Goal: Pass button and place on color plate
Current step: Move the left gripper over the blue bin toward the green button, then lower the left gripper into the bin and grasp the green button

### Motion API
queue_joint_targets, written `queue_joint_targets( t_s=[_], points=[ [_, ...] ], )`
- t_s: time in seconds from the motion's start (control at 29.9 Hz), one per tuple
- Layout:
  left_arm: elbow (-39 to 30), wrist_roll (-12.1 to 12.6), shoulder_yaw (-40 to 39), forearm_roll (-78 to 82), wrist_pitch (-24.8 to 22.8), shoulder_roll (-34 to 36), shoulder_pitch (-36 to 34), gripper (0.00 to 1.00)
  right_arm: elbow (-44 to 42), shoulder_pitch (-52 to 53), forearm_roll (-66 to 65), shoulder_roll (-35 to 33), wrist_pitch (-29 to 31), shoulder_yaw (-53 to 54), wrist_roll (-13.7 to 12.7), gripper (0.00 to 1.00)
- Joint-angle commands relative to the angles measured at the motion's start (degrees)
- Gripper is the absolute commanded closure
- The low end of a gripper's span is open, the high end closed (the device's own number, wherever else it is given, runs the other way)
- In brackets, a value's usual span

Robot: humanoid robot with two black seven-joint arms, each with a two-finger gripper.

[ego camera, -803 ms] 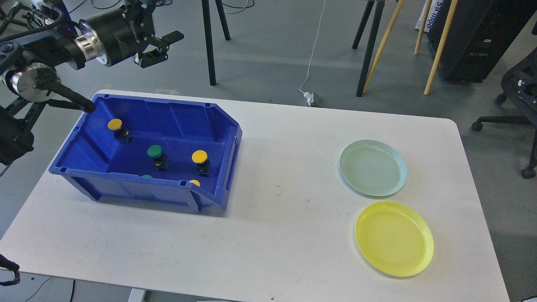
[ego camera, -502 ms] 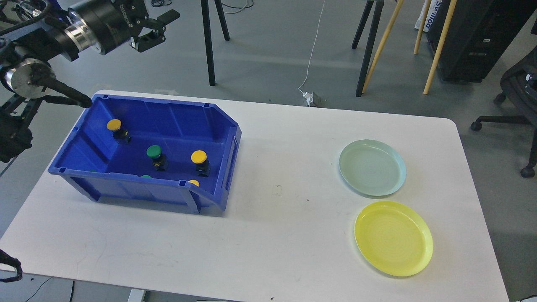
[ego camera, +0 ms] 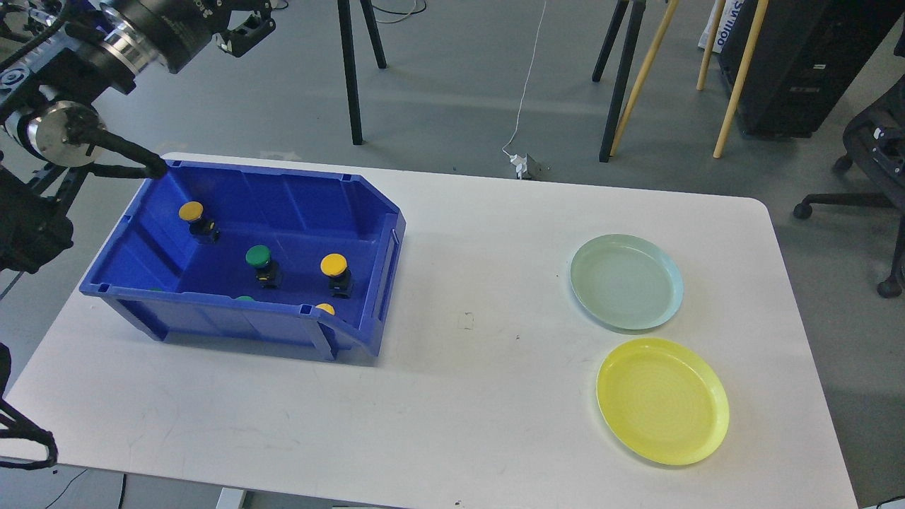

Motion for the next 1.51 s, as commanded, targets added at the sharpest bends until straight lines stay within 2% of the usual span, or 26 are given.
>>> queue_joint_targets(
  t_s=[0.0,0.07,0.13,0.3,0.5,0.6,0.8,1.0,1.27,1.47],
  points=[
    [-4.5,1.3,0.1,11.4,0.0,3.9,0.1,0.17,1.2,0.1,-0.4,-0.4,0.0,-1.0,0.0,0.01],
    [-8.6,3.5,0.3,16.7,0.0,6.6,0.6,0.17,1.2,0.1,-0.6,-0.3,0.0,-1.0,0.1,0.01],
    [-10.4,4.8,1.5,21.3,0.0,10.1,0.5,0.17,1.2,0.1,-0.7,-0.5,0.0,-1.1,0.1,0.01],
    [-11.8,5.5,2.3,37.2,0.0,11.9,0.4,0.16,1.4,0.1,-0.7,-0.7,0.0,-2.8,0.2,0.01],
    [-18.3,5.9,3.3,55.5,0.0,13.1,0.3,0.08,1.4,0.0,-0.9,-2.7,0.0,-4.6,0.4,0.01],
    [-23.4,5.7,8.2,65.4,0.0,17.1,0.3,0.07,1.4,0.3,-1.2,-3.9,0.0,-5.7,0.5,0.01],
    [-26.0,5.7,14.8,75.7,0.0,18.9,0.5,0.07,1.2,0.4,-1.3,-4.6,0.0,-6.0,0.5,0.01],
    [-24.3,6.3,21.0,81.8,0.0,16.5,0.7,0.07,1.2,1.4,-3.3,-4.4,0.0,-6.5,0.5,0.01],
    [-13.4,5.7,27.0,86.8,0.0,10.3,5.7,0.07,1.3,1.5,-4.3,-4.4,0.0,-6.8,0.5,0.01],
    [-6.7,5.6,27.0,86.5,0.0,5.0,7.9,0.07,1.3,1.2,-5.6,-4.4,0.0,-6.9,0.5,0.01]
  ],
)
